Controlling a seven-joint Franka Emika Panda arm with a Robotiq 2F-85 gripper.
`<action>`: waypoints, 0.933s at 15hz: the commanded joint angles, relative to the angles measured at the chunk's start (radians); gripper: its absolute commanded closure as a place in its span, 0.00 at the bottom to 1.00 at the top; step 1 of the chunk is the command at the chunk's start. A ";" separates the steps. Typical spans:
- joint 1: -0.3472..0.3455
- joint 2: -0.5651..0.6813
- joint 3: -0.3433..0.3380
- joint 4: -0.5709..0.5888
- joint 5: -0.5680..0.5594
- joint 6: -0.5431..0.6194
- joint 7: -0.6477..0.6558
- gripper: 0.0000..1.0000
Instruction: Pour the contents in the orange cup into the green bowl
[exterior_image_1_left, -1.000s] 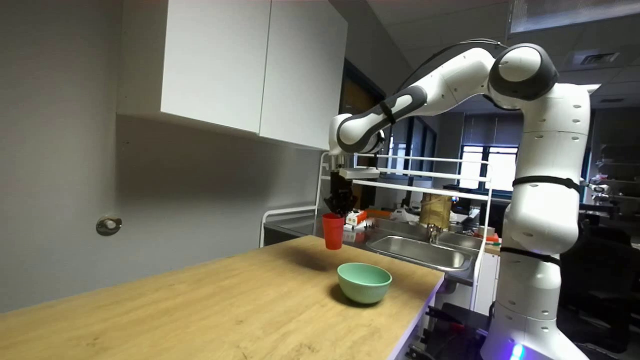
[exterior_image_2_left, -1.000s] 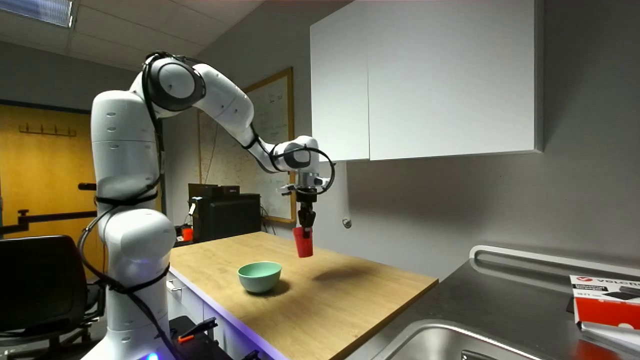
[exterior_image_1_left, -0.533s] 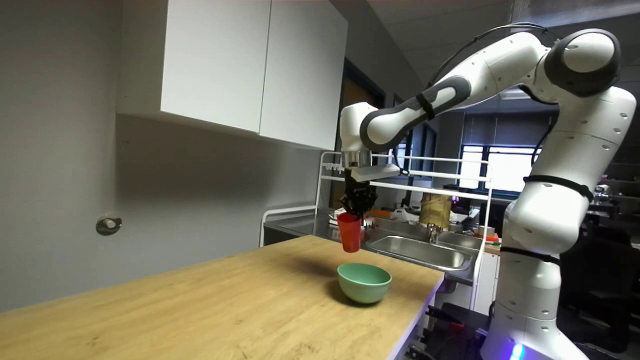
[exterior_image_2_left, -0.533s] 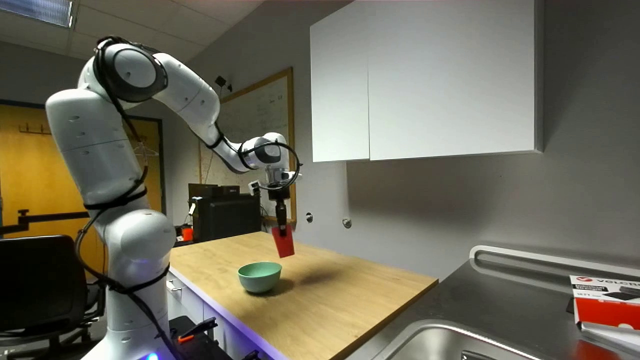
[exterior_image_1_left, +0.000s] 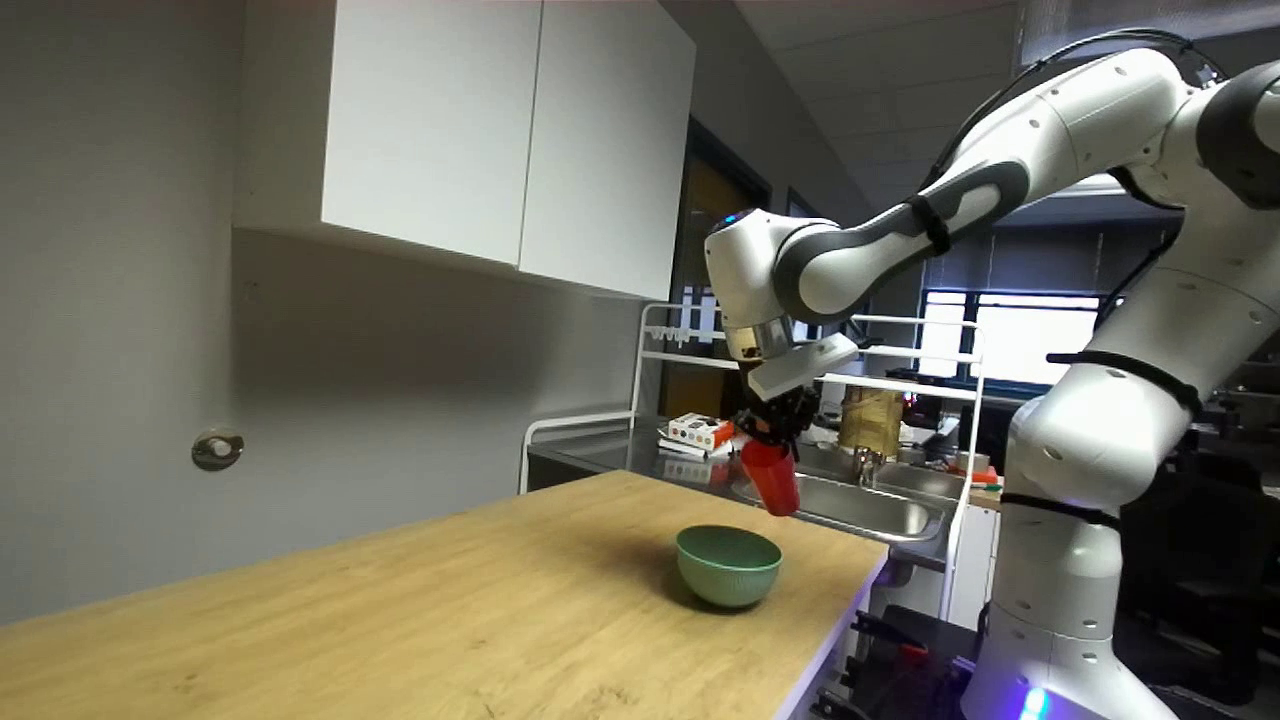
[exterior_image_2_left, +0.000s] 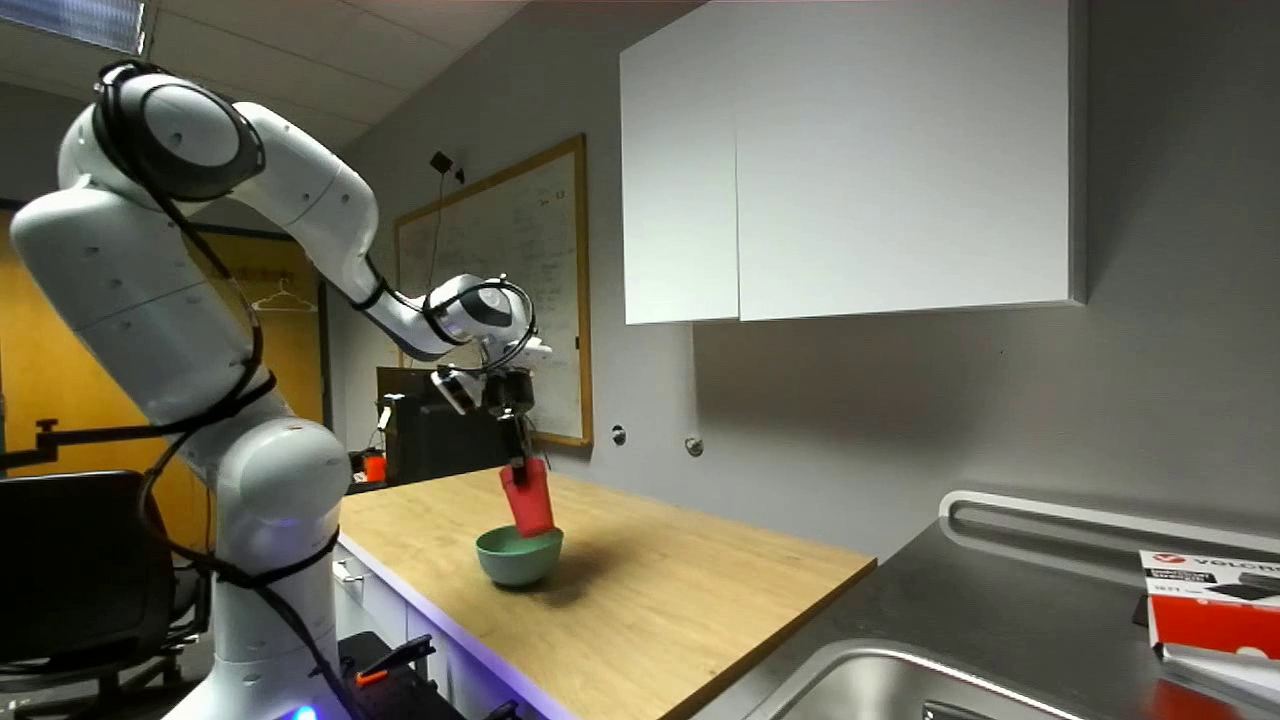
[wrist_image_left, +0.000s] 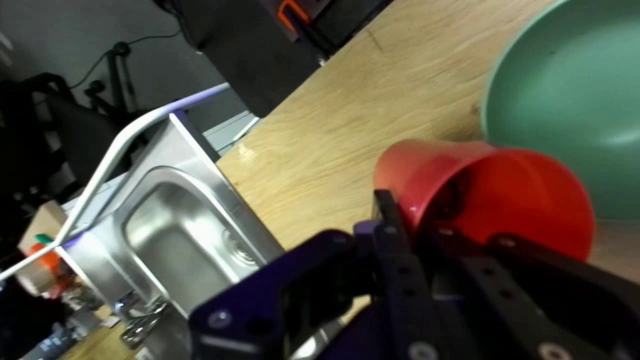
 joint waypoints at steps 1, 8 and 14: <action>0.008 -0.049 0.082 0.009 -0.085 -0.153 0.114 0.98; 0.096 0.074 0.206 0.146 -0.186 -0.375 0.201 0.98; 0.119 0.305 0.212 0.289 -0.293 -0.413 0.256 0.98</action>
